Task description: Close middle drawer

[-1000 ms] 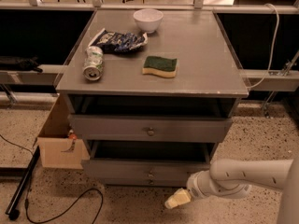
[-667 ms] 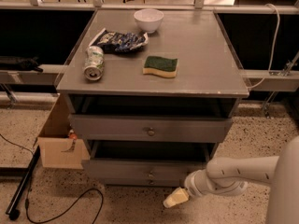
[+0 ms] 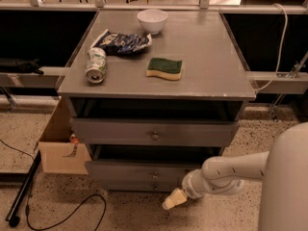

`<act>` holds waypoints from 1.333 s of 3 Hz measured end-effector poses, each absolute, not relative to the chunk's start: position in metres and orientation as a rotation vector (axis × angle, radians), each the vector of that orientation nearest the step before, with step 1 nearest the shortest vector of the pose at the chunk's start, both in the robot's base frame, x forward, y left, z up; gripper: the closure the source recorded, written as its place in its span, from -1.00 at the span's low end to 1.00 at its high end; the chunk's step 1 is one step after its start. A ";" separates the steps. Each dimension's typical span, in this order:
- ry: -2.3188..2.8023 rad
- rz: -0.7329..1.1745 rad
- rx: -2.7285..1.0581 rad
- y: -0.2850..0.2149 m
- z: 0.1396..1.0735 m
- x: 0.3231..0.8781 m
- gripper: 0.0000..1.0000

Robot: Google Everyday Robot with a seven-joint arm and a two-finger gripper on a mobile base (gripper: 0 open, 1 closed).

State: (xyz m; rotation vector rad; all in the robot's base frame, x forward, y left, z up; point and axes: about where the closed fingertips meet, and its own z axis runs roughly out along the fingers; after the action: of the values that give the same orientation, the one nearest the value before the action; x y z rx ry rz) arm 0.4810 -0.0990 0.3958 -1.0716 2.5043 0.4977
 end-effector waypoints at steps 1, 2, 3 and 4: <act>2.483 0.459 -1.102 -0.095 0.403 0.487 -1.00; 2.430 0.454 -1.116 -0.096 0.418 0.489 -1.00; 2.432 0.453 -1.128 -0.092 0.416 0.489 -1.00; 2.441 0.428 -1.129 -0.091 0.410 0.502 -1.00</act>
Offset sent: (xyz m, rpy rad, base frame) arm 0.0106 -0.0041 0.0434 0.0141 -0.1310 0.0426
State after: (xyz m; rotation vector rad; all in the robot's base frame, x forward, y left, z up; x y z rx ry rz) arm 0.5022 -0.0906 0.4100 -1.1290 2.4415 0.4283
